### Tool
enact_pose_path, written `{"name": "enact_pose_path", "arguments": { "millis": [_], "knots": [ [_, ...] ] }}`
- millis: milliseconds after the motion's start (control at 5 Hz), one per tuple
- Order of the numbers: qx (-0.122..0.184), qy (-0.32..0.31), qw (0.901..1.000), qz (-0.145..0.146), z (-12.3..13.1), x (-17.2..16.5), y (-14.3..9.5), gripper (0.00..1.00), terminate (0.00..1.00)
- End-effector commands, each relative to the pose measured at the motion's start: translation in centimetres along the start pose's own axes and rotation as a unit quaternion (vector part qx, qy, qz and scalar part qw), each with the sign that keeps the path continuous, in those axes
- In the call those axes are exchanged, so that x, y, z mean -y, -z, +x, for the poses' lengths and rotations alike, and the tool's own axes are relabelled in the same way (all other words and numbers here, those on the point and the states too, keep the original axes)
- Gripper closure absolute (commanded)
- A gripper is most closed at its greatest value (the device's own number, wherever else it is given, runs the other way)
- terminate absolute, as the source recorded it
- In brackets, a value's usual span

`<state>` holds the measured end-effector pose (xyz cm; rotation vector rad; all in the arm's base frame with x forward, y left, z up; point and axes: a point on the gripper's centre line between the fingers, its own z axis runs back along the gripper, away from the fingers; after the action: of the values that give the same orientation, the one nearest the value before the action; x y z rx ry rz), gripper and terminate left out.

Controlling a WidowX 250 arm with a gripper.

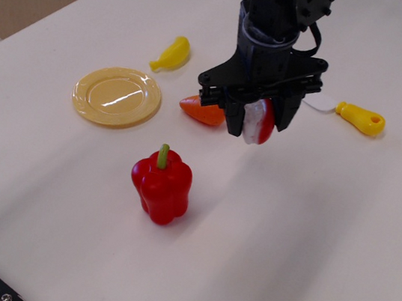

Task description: Take sushi off plate

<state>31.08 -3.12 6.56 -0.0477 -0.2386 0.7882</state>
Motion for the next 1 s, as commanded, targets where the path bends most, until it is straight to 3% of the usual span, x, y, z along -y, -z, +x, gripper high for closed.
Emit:
{"name": "enact_pose_path", "arguments": {
  "millis": [0,600,800],
  "knots": [
    [-0.013,0.079,0.9968,0.005,-1.9,0.6,1.4,1.00,0.00],
    [-0.044,0.079,0.9958,0.011,-1.5,0.1,4.3,1.00,0.00],
    [-0.046,0.084,0.9954,0.006,-1.3,0.1,3.9,0.00,0.00]
  ]
}}
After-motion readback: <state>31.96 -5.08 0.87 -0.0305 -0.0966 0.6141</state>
